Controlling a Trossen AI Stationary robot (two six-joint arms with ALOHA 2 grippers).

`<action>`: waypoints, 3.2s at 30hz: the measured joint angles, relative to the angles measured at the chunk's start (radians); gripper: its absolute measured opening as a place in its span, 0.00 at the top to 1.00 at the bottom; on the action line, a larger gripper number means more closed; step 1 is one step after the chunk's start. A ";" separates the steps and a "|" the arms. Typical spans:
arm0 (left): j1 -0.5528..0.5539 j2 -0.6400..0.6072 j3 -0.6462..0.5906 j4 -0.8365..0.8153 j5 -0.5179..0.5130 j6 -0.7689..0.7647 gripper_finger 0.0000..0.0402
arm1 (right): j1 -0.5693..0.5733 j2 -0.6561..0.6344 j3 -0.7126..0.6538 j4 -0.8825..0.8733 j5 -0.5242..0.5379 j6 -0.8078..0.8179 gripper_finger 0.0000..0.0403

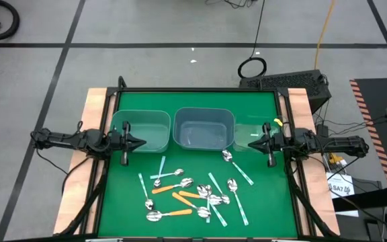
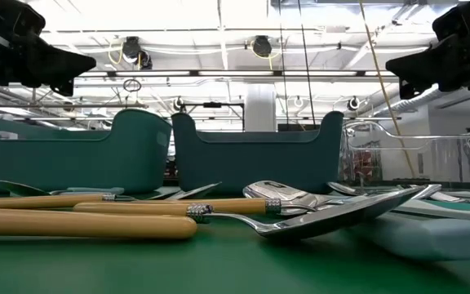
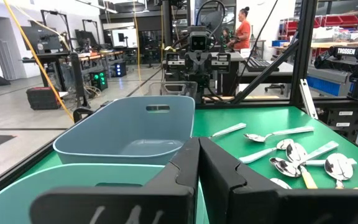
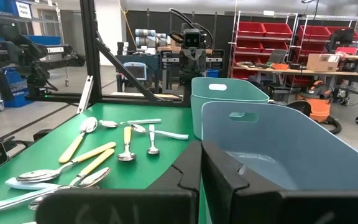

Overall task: Sort silverware by color (type)
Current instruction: Put the white spoon into the transparent bin

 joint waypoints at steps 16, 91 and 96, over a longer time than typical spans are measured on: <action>0.000 0.000 0.000 0.000 0.000 0.000 0.96 | 0.000 0.059 0.115 -0.045 0.001 -0.035 1.00; -0.001 0.194 0.420 -0.338 -0.007 -0.062 0.96 | 0.404 1.405 1.420 -0.939 0.032 0.953 1.00; -0.001 0.380 0.691 -0.574 -0.008 -0.056 0.96 | 0.426 1.460 1.420 -1.004 0.058 1.104 1.00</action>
